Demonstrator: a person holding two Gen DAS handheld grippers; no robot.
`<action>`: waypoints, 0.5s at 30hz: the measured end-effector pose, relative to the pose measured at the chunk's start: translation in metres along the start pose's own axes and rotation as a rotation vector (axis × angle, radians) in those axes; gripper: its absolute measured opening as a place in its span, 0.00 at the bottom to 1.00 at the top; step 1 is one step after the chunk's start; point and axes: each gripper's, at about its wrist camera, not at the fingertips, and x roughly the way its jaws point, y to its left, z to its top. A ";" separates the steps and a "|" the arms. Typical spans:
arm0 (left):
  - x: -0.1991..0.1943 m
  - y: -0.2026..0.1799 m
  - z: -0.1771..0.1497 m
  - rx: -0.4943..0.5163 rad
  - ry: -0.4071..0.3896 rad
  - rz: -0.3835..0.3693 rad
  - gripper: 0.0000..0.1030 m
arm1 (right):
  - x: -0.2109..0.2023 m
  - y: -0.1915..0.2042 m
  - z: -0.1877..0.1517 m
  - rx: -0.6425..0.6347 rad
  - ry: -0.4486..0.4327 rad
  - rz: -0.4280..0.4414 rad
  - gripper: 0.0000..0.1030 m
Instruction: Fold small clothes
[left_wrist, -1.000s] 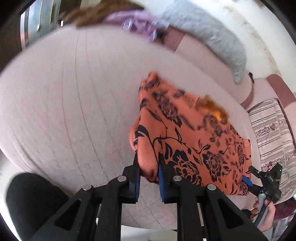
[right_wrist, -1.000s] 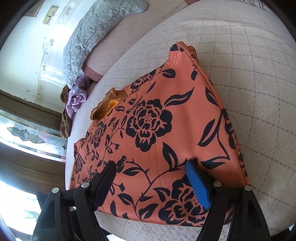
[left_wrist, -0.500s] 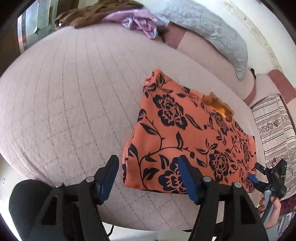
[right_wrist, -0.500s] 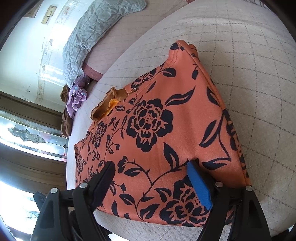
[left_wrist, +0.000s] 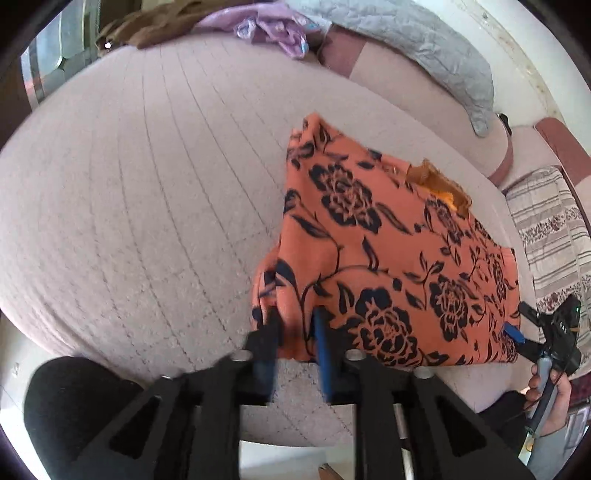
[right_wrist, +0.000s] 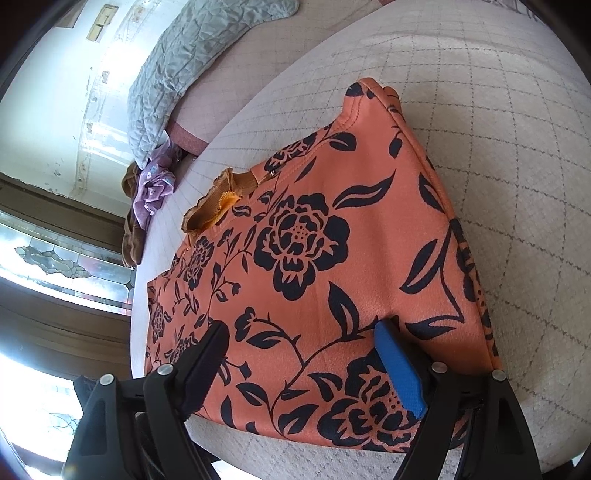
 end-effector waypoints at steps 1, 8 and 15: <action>-0.004 -0.001 0.004 -0.005 -0.017 -0.020 0.43 | 0.000 0.000 0.000 0.001 -0.001 0.002 0.81; 0.025 -0.019 0.066 0.014 -0.054 -0.086 0.63 | 0.000 0.000 0.000 0.003 0.004 0.002 0.82; 0.082 -0.018 0.096 -0.076 0.043 -0.070 0.02 | 0.001 0.001 0.002 0.004 0.009 0.001 0.83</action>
